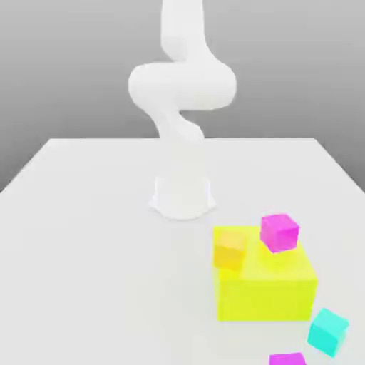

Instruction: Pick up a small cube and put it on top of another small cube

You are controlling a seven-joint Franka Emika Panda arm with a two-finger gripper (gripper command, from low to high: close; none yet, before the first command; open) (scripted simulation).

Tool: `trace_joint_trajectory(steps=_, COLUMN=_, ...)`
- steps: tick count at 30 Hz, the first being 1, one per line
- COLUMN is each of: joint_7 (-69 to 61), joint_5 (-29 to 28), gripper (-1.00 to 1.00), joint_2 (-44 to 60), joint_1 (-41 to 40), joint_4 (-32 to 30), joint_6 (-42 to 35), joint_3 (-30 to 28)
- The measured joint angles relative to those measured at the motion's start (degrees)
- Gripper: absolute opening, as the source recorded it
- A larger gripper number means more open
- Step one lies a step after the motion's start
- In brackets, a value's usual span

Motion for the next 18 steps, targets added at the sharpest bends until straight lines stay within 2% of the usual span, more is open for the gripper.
trace_joint_trajectory(steps=18, joint_7=-7.23, joint_5=-5.42, gripper=0.0, joint_2=37.74, joint_1=7.95, joint_4=-1.8, joint_6=12.47, joint_3=8.82)
